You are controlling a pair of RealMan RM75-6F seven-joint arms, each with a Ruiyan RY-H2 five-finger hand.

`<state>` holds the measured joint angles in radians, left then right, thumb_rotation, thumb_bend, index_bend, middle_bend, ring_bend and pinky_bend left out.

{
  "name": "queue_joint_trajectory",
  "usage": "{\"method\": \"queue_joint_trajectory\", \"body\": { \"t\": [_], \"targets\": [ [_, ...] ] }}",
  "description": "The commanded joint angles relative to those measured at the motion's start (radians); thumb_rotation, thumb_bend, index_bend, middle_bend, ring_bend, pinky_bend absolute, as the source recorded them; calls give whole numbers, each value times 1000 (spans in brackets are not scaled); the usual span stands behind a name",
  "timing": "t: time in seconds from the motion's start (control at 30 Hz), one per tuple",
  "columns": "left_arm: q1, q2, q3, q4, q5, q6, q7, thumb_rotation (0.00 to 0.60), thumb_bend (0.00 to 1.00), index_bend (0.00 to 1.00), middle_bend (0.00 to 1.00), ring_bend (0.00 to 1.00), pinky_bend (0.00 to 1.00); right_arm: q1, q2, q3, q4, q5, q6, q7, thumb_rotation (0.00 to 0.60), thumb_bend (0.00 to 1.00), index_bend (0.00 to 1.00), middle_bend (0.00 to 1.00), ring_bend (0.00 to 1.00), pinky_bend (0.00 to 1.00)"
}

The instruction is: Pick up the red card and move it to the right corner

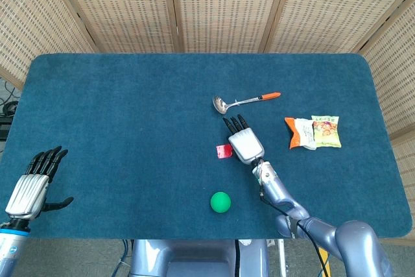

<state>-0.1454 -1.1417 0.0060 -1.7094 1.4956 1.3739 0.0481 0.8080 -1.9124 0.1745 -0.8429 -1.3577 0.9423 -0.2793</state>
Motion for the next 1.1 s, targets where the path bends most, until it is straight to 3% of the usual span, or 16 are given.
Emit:
{"method": "queue_joint_trajectory", "body": {
  "t": [0.03, 1.1],
  "targets": [
    [0, 0, 0, 0, 0, 0, 0, 600, 54, 0, 0, 0, 0, 1, 2, 1, -4, 0, 1, -4, 600, 543, 586, 42, 0, 0],
    [6, 14, 1, -11, 16, 17, -20, 600, 54, 0, 0, 0, 0, 12, 93, 45, -213, 39, 48, -155, 600, 543, 586, 42, 0, 0]
  ]
}}
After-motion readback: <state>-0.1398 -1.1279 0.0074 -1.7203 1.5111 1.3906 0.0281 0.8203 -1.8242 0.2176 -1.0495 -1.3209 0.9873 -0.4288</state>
